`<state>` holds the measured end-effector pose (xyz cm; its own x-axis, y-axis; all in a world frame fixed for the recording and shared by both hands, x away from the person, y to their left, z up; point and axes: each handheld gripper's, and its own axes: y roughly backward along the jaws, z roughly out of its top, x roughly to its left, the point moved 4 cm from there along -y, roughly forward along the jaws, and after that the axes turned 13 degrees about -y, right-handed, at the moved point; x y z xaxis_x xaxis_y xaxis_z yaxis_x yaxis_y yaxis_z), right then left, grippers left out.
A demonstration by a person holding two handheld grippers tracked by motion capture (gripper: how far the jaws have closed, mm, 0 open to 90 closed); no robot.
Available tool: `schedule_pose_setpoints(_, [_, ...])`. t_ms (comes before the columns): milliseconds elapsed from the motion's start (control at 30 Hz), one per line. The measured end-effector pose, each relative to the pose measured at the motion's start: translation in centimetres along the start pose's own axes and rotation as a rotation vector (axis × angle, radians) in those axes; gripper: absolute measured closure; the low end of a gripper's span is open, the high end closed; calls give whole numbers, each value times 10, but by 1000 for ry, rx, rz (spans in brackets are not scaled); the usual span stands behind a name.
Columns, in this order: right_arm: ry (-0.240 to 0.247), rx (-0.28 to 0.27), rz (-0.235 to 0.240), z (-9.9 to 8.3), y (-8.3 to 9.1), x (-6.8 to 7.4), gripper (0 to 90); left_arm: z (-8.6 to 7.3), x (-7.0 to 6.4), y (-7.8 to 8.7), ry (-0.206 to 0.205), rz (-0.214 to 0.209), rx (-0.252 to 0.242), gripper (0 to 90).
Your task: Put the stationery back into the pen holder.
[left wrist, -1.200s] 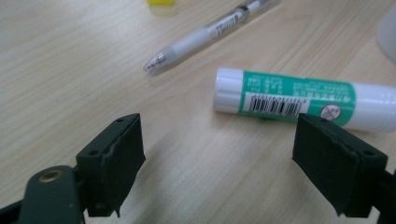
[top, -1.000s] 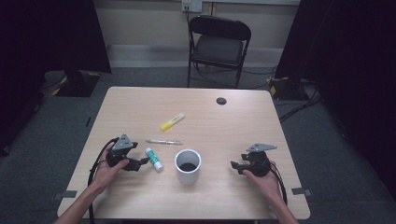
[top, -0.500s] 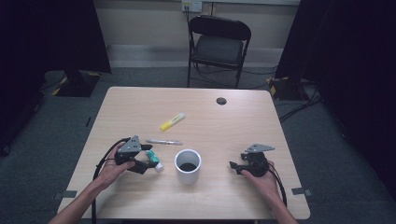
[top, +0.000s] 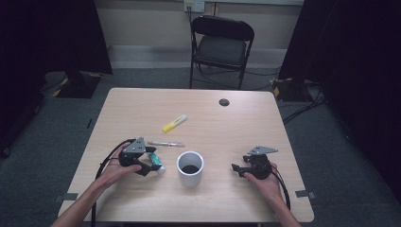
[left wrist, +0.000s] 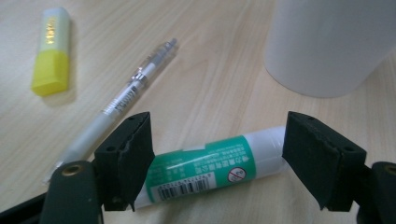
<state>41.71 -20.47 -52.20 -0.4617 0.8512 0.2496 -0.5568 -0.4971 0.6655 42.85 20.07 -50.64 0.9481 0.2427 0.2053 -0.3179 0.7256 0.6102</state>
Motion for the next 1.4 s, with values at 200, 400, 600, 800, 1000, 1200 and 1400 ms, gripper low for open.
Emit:
schedule_pose_setpoints(200, [3, 0, 2, -1, 0, 0, 337, -1, -3, -6, -3, -14, 26, 245])
schedule_pose_setpoints(400, [7, -4, -2, -2, 1, 1, 337, -2, -4, -8, 19, -9, 44, 402])
schedule_pose_setpoints(600, [9, -8, -3, -3, 1, 1, 338, -7, -7, -8, 26, -31, 108, 623])
schedule_pose_setpoints(800, [19, -16, -10, -3, 1, 2, 339, -8, -8, -7, 77, -33, 123, 656])
schedule_pose_setpoints(1000, [40, -30, -20, -5, 0, 3, 339, -1, -8, -12, 113, 1, 133, 565])
schedule_pose_setpoints(1200, [56, -29, -27, -5, 0, 3, 338, 11, -8, -18, 116, 25, 149, 547])
schedule_pose_setpoints(1400, [56, -29, -22, -5, 0, 2, 338, 15, -9, -23, 122, 28, 173, 560])
